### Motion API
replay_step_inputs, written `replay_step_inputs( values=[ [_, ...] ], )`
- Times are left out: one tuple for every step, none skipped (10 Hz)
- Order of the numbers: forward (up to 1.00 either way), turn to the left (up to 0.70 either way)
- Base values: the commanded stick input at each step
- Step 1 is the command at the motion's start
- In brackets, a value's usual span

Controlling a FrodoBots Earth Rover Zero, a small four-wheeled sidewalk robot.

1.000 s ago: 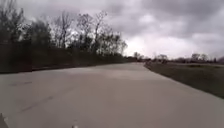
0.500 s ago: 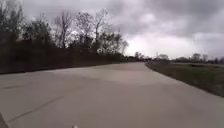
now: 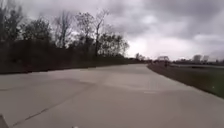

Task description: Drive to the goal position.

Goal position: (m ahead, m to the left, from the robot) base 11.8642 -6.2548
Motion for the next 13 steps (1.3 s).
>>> replay_step_inputs(
  values=[
    [1.0,0.0],
    [1.0,0.0],
    [1.0,0.0],
    [1.0,0.0],
    [1.0,0.0],
    [1.0,0.0],
    [1.0,0.0],
    [1.0,0.0],
    [1.0,0.0],
    [1.0,0.0],
    [1.0,0.0],
    [1.0,0.0],
    [1.0,0.0]
  ],
)
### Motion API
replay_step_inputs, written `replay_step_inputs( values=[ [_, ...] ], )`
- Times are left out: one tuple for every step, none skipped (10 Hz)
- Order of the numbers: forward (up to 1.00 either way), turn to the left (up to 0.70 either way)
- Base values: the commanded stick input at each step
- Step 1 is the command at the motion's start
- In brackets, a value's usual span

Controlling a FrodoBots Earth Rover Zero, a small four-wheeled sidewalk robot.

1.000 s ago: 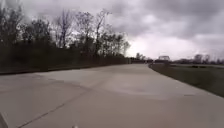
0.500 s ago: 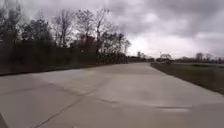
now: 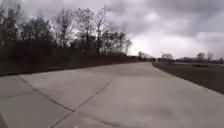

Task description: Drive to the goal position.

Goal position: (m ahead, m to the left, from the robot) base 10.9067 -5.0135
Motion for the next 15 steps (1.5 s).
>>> replay_step_inputs(
  values=[
    [1.0,0.0],
    [1.0,0.0],
    [1.0,0.0],
    [1.0,0.0],
    [1.0,0.0],
    [1.0,0.0],
    [1.0,0.0],
    [1.0,0.0],
    [1.0,0.0],
    [1.0,0.0],
    [1.0,0.0],
    [1.0,0.0],
    [1.0,0.0],
    [1.0,0.0],
    [1.0,0.0]
  ],
)
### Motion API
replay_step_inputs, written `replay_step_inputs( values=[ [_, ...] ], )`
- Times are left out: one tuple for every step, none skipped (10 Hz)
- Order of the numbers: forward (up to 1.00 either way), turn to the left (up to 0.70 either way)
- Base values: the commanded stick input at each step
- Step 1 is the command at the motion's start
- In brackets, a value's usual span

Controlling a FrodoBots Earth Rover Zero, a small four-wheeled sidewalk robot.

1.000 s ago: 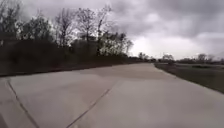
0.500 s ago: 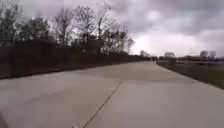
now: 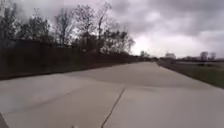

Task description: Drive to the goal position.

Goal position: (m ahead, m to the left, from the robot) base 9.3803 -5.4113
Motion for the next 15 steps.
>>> replay_step_inputs(
  values=[
    [1.0,0.0],
    [1.0,0.0],
    [1.0,0.0],
    [1.0,0.0],
    [1.0,-0.04],
    [1.0,-0.16],
    [1.0,-0.32],
    [1.0,-0.32],
    [1.0,-0.32],
    [1.0,-0.32],
    [1.0,-0.26],
    [1.0,0.0],
    [1.0,0.0],
    [1.0,0.0],
    [1.0,0.0]
  ],
)
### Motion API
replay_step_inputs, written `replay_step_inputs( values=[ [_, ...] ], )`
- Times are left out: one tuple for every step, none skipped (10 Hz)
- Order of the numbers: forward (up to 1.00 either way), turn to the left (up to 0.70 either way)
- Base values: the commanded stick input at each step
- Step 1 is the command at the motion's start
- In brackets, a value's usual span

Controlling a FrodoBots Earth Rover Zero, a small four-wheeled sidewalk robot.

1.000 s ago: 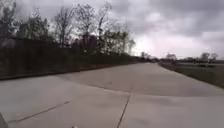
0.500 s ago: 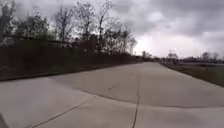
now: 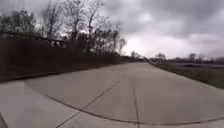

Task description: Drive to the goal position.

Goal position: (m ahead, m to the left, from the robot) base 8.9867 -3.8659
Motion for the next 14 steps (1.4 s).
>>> replay_step_inputs(
  values=[
    [1.0,0.0],
    [1.0,0.0],
    [1.0,0.0],
    [1.0,0.0],
    [1.0,0.0],
    [1.0,0.0],
    [1.0,0.0],
    [1.0,0.0],
    [1.0,0.0],
    [1.0,0.0],
    [1.0,0.0],
    [1.0,0.0],
    [1.0,0.0],
    [1.0,0.0]
  ],
)
